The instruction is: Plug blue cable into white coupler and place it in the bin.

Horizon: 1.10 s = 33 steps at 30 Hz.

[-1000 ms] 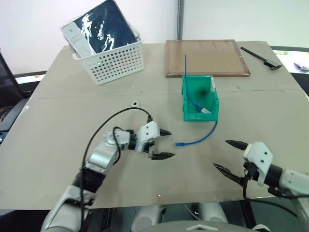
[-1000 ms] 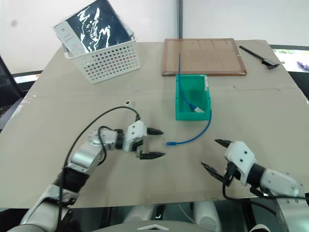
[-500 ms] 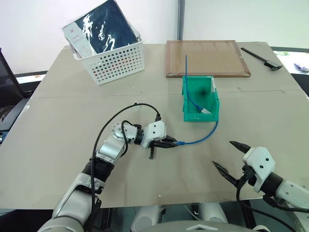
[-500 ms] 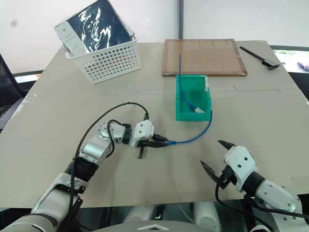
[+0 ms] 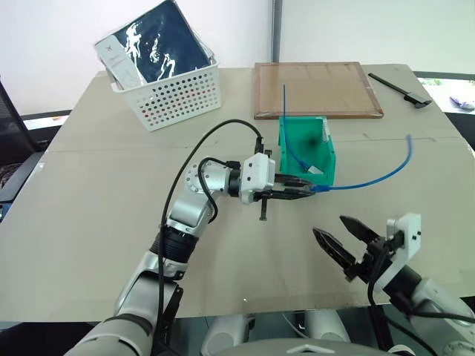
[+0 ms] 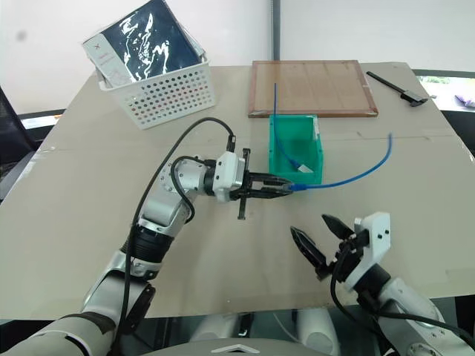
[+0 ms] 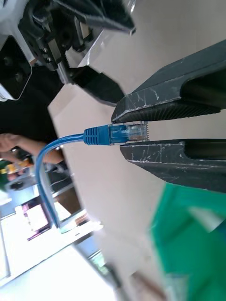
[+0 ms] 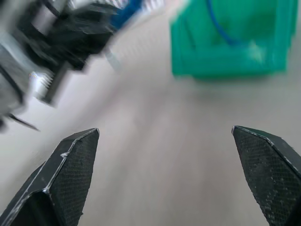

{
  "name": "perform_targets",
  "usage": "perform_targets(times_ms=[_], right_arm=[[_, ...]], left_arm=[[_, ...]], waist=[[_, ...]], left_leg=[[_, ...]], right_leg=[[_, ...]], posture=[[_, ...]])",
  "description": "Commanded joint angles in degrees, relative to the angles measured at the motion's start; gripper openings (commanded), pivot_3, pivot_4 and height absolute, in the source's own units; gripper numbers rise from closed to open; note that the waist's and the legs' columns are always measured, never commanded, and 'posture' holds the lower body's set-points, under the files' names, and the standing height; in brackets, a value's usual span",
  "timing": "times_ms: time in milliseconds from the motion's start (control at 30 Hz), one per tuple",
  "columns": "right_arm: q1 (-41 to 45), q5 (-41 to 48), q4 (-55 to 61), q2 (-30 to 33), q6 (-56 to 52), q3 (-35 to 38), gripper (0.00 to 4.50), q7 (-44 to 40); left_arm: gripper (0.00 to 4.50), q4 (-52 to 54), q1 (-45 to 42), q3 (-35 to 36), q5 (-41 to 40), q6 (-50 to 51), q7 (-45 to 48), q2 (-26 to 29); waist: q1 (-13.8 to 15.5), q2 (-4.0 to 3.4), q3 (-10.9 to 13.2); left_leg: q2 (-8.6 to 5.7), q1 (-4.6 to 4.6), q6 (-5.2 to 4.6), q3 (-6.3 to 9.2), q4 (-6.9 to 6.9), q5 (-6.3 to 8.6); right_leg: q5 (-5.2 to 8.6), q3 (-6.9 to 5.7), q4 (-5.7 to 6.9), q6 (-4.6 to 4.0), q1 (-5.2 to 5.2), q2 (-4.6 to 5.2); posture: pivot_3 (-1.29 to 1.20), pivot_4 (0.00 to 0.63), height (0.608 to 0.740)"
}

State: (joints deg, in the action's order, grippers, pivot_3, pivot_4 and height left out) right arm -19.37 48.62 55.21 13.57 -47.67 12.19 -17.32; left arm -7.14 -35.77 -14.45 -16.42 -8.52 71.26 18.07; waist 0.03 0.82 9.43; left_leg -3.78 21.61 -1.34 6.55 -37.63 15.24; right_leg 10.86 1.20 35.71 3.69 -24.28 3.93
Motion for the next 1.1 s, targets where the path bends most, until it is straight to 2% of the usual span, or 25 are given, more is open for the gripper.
perform_targets(times_ms=[33, 167, 200, 233, 267, 733, 1100], right_arm=[[5.25, 6.95, 0.09, -3.21, 0.49, -1.21, 3.98, 8.09], [8.07, 12.42, -1.47, -6.43, 3.07, -2.29, 3.98, 13.04], [8.48, 13.06, -1.92, -6.61, 3.46, -2.54, 3.42, 14.05], [8.94, 12.66, -2.23, -6.32, 3.66, -3.08, 3.18, 14.61], [9.30, 12.44, -2.54, -6.03, 3.91, -3.59, 2.67, 15.09], [14.06, 12.43, -7.19, -5.40, 8.95, -7.10, 2.67, 18.65], [14.94, 17.12, -7.74, -3.98, 10.53, -8.32, 2.67, 18.35]], left_arm=[[0.00, -1.46, -1.24, 2.04, 2.17, -5.90, -3.34, -0.65], [0.00, -3.04, -1.62, 2.37, 3.89, -10.18, -5.47, -0.91], [0.00, -3.19, -1.61, 2.39, 3.90, -10.60, -5.76, -0.96], [0.00, -3.28, -1.64, 2.36, 4.03, -11.27, -6.02, -0.97], [0.00, -3.32, -1.66, 2.30, 4.09, -11.75, -6.22, -0.99], [0.00, -3.70, -0.97, 1.22, 4.17, -14.64, -6.70, -0.82], [0.00, -2.94, -0.10, 1.53, 3.75, -13.52, -7.34, 0.34]], waist=[[-0.13, 0.00, 0.00], [-0.11, 0.01, 0.00], [-0.10, 0.00, 0.00], [-0.13, 0.01, 0.00], [-0.17, 0.01, 0.00], [-0.74, 0.00, -0.01], [-0.76, 0.00, -0.01]], left_leg=[[-0.01, 0.01, 0.01, 0.01, 0.00, -0.01], [-0.07, 0.04, 0.01, 0.02, -0.01, -0.01], [-0.08, 0.04, 0.02, 0.02, -0.01, -0.01], [-0.09, 0.05, 0.02, 0.02, -0.01, -0.01], [-0.10, 0.05, 0.02, 0.02, -0.01, -0.01], [-0.09, 0.02, 0.00, 0.02, -0.01, -0.01], [-0.09, 0.02, -0.01, 0.03, -0.01, -0.01]], right_leg=[[-0.01, 0.00, 0.01, -0.01, -0.01, -0.01], [-0.02, 0.02, 0.01, -0.02, 0.00, 0.04], [-0.02, 0.03, 0.01, -0.02, 0.00, 0.04], [-0.02, 0.03, 0.00, -0.02, -0.01, 0.04], [-0.02, 0.03, 0.00, -0.02, -0.01, 0.05], [-0.02, 0.03, 0.05, -0.02, -0.01, 0.01], [-0.02, 0.03, 0.06, -0.02, -0.01, 0.01]], posture=[[0.00, 0.150, 0.740], [0.00, 0.150, 0.740], [0.00, 0.150, 0.740], [0.00, 0.150, 0.740], [0.00, 0.150, 0.740], [0.00, 0.150, 0.740], [0.00, 0.150, 0.740]])
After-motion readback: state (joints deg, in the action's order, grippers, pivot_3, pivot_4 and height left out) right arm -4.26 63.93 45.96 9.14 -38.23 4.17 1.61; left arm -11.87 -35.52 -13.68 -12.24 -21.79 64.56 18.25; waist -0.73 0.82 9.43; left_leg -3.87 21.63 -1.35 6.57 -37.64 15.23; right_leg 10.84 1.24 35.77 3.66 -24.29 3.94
